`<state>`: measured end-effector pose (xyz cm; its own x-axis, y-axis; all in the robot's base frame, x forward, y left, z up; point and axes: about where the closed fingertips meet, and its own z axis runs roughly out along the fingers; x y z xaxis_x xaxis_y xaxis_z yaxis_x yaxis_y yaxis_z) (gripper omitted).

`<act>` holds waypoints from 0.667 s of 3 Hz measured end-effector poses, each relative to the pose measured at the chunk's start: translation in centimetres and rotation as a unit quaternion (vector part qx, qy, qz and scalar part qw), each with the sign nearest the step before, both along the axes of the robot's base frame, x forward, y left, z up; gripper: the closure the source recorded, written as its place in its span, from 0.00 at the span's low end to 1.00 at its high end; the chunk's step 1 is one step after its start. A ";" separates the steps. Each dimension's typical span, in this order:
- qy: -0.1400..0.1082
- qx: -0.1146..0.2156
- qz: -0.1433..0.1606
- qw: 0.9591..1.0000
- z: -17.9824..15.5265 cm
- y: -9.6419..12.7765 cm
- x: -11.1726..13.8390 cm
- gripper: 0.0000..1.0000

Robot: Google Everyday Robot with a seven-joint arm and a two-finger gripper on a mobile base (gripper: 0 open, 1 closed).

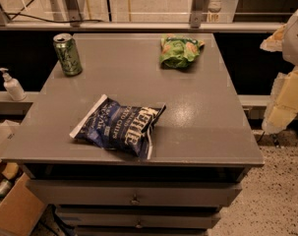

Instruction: Move green rice chip bag near blue chip bag

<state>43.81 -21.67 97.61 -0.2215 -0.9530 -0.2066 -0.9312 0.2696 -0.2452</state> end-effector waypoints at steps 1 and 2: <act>0.000 0.000 0.000 1.000 0.0 0.0 0.0 0.00; -0.009 0.011 0.002 1.000 -0.4 0.2 0.5 0.00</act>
Offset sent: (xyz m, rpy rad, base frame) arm 0.0127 0.0048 -0.0154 0.0615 -0.0284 0.0093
